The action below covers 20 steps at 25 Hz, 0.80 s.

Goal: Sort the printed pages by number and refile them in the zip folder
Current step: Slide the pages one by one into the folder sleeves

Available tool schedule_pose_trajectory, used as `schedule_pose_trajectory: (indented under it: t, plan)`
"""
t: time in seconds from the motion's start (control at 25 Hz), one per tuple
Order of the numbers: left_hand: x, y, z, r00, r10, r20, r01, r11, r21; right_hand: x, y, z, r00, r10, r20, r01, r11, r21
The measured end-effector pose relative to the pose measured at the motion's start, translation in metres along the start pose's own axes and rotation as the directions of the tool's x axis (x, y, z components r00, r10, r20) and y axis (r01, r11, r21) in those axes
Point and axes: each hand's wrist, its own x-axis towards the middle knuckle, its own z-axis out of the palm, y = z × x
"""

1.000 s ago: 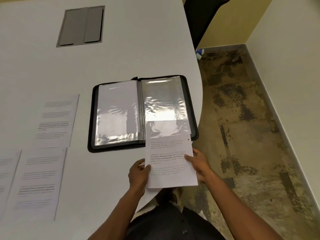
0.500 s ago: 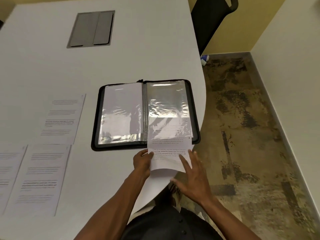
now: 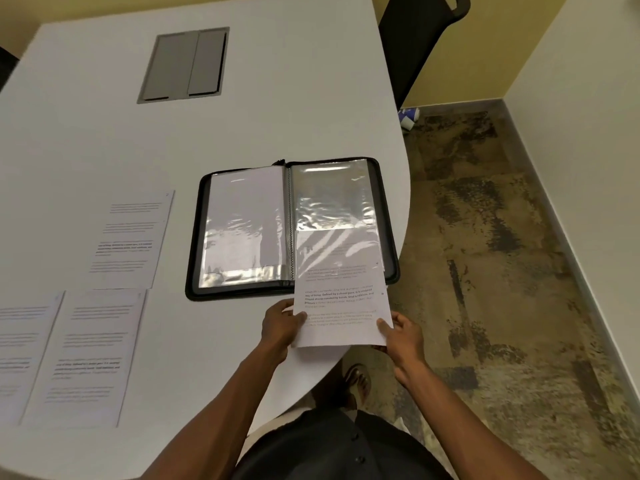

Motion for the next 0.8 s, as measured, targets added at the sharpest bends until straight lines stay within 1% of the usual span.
schedule_pose_trajectory:
  t: [0.08, 0.16, 0.2, 0.24, 0.28, 0.32, 0.36, 0.4, 0.44, 0.48, 0.56, 0.6, 0.68, 0.72, 0.8]
  plan:
    - [-0.001, 0.011, 0.003, 0.997, 0.075, -0.013, -0.074, 0.996, 0.054, 0.007, -0.004, 0.004, 1.000, -0.030, -0.005, 0.030, 0.999, 0.014]
    - [-0.004, 0.021, 0.005, 0.977, 0.200, -0.070, -0.187, 0.969, 0.159, 0.016, -0.012, 0.011, 0.999, -0.042, -0.020, 0.043, 0.999, 0.032]
    - [-0.005, 0.025, 0.004, 0.954, 0.283, -0.094, -0.251, 0.933, 0.259, 0.021, -0.018, 0.015, 0.998, -0.048, -0.030, 0.049, 0.998, 0.032]
    - [-0.004, 0.026, 0.002, 0.917, 0.387, -0.095, -0.319, 0.856, 0.406, 0.025, -0.025, 0.021, 0.998, -0.048, -0.044, 0.050, 0.998, 0.026]
    - [-0.002, 0.026, 0.000, 0.857, 0.513, -0.056, -0.390, 0.714, 0.582, 0.029, -0.031, 0.027, 0.997, -0.049, -0.053, 0.050, 0.998, 0.026]
    - [0.002, 0.026, -0.004, 0.768, 0.639, 0.045, -0.456, 0.496, 0.739, 0.032, -0.035, 0.032, 0.996, -0.057, -0.062, 0.059, 0.998, 0.025]
    - [0.008, 0.026, -0.007, 0.669, 0.719, 0.187, -0.506, 0.257, 0.823, 0.033, -0.039, 0.037, 0.994, -0.077, -0.077, 0.078, 0.997, 0.010]
    - [0.014, 0.029, -0.009, 0.606, 0.723, 0.333, -0.534, 0.059, 0.843, 0.033, -0.040, 0.042, 0.991, -0.099, -0.091, 0.097, 0.995, -0.023]
    - [0.019, 0.034, -0.011, 0.594, 0.675, 0.438, -0.548, -0.059, 0.834, 0.032, -0.039, 0.045, 0.987, -0.117, -0.109, 0.111, 0.992, -0.060]
    - [0.025, 0.039, -0.011, 0.615, 0.613, 0.495, -0.553, -0.112, 0.826, 0.030, -0.037, 0.048, 0.984, -0.126, -0.125, 0.116, 0.989, -0.091]
    - [0.039, 0.046, -0.013, 0.669, 0.492, 0.556, -0.560, -0.158, 0.813, 0.027, -0.028, 0.053, 0.983, -0.078, -0.165, 0.063, 0.994, -0.094]
    - [0.042, 0.046, -0.011, 0.675, 0.456, 0.581, -0.562, -0.193, 0.804, 0.024, -0.023, 0.051, 0.985, -0.043, -0.166, 0.034, 0.998, -0.062]
    - [0.048, 0.043, -0.008, 0.663, 0.396, 0.635, -0.584, -0.257, 0.770, 0.021, -0.021, 0.052, 0.990, 0.005, -0.143, -0.005, 1.000, 0.003]
    - [0.052, 0.043, -0.005, 0.650, 0.384, 0.656, -0.600, -0.271, 0.753, 0.023, -0.024, 0.055, 0.991, 0.011, -0.137, -0.007, 1.000, 0.030]
    - [0.056, 0.041, -0.001, 0.643, 0.381, 0.665, -0.619, -0.253, 0.744, 0.028, -0.035, 0.061, 0.990, 0.025, -0.139, -0.013, 0.996, 0.087]
